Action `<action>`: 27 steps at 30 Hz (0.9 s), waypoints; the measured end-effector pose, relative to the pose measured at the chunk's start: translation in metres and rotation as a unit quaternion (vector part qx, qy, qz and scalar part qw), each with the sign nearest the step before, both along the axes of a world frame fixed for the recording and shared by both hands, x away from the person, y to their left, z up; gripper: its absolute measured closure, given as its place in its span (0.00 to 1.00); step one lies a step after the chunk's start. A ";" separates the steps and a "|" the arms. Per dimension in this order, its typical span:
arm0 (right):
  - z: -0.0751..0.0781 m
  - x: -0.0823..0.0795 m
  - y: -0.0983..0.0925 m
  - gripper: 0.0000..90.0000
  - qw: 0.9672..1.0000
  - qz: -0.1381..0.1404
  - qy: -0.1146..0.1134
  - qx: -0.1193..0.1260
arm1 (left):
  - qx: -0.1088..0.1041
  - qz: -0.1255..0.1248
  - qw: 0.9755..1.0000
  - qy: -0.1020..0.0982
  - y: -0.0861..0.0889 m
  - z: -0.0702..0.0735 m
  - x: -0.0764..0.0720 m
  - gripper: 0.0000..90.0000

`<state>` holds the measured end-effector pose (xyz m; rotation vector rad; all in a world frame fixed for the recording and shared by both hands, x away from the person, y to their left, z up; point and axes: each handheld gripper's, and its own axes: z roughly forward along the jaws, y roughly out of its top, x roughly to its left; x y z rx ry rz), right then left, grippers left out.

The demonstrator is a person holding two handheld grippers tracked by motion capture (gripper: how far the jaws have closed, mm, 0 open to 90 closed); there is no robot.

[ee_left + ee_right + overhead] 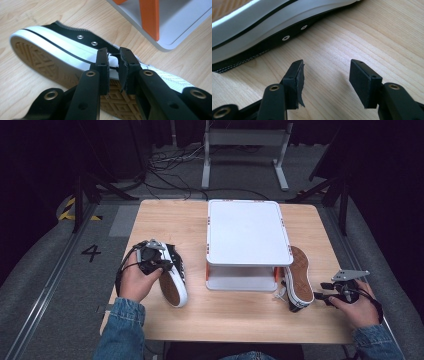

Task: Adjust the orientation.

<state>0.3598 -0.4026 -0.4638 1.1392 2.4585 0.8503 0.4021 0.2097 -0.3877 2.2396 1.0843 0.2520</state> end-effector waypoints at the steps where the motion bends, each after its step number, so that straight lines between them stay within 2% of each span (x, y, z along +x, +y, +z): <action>1: 0.000 0.000 0.000 0.52 1.000 0.000 -0.001 0.000 | -0.003 0.004 1.000 -0.001 0.005 0.000 -0.001 0.87; 7: 0.000 0.001 0.001 0.52 1.000 0.000 0.000 0.001 | -0.011 0.024 1.000 0.010 0.025 0.003 -0.007 0.85; 15: 0.002 0.005 0.001 0.52 1.000 0.003 -0.003 0.001 | -0.004 0.063 0.998 0.030 0.055 0.002 -0.021 0.84; 17: 0.002 0.005 0.001 0.52 1.000 0.003 -0.005 0.002 | 0.006 0.077 0.996 0.044 0.063 0.001 -0.023 0.84; 19: 0.003 0.006 0.002 0.52 1.000 0.003 -0.006 0.002 | 0.040 0.094 0.993 0.064 0.069 -0.003 -0.026 0.85; 20: 0.003 0.006 0.002 0.52 1.000 0.003 -0.006 0.002 | 0.058 0.099 0.990 0.077 0.073 -0.007 -0.027 0.86; 21: 0.003 0.006 0.002 0.52 1.000 0.003 -0.006 0.002 | 0.062 0.107 0.989 0.082 0.076 -0.011 -0.028 0.88; 23: 0.003 0.007 0.003 0.52 1.000 0.005 -0.006 0.002 | 0.050 0.116 0.987 0.095 0.082 -0.017 -0.030 0.90; 24: 0.003 0.007 0.003 0.52 1.000 0.005 -0.005 0.001 | 0.055 0.119 0.987 0.096 0.083 -0.019 -0.031 0.90; 26: 0.003 0.007 0.004 0.52 1.000 0.006 -0.005 0.000 | 0.085 0.124 0.983 0.108 0.084 -0.027 -0.030 0.90; 27: 0.003 0.007 0.004 0.52 1.000 0.007 -0.005 0.000 | 0.091 0.122 0.982 0.110 0.085 -0.034 -0.029 0.90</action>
